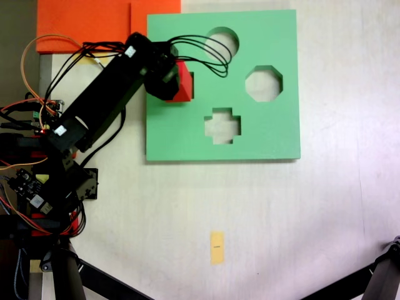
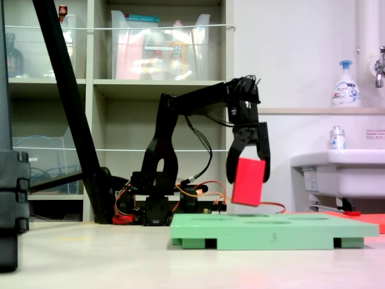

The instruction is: Put the square block into the corresponding hole

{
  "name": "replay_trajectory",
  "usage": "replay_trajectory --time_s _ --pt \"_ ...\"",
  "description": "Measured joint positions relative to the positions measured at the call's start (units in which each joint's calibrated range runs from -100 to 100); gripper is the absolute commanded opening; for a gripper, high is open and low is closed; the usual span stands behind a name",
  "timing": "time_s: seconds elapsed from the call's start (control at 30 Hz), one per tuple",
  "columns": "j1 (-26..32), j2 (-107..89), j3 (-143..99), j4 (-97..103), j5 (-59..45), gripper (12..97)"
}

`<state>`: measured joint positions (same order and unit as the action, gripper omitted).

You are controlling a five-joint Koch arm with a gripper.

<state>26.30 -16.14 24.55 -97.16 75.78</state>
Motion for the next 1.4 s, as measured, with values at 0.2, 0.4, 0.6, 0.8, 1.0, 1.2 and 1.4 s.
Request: replay_trajectory --time_s 0.2,0.4,0.6,0.8,1.0,1.2,1.4 --pt "0.2 1.2 0.0 0.0 2.2 31.7" --pt "0.2 3.8 0.0 0.0 2.3 31.7" --pt "0.3 6.0 0.9 0.0 2.3 31.8" --pt "0.3 8.2 1.7 0.0 2.3 31.9" --pt "0.5 10.3 3.1 0.0 2.2 31.9" --pt "1.0 12.4 3.6 0.0 2.2 31.9" --pt "1.0 14.2 4.7 0.0 2.2 31.9"
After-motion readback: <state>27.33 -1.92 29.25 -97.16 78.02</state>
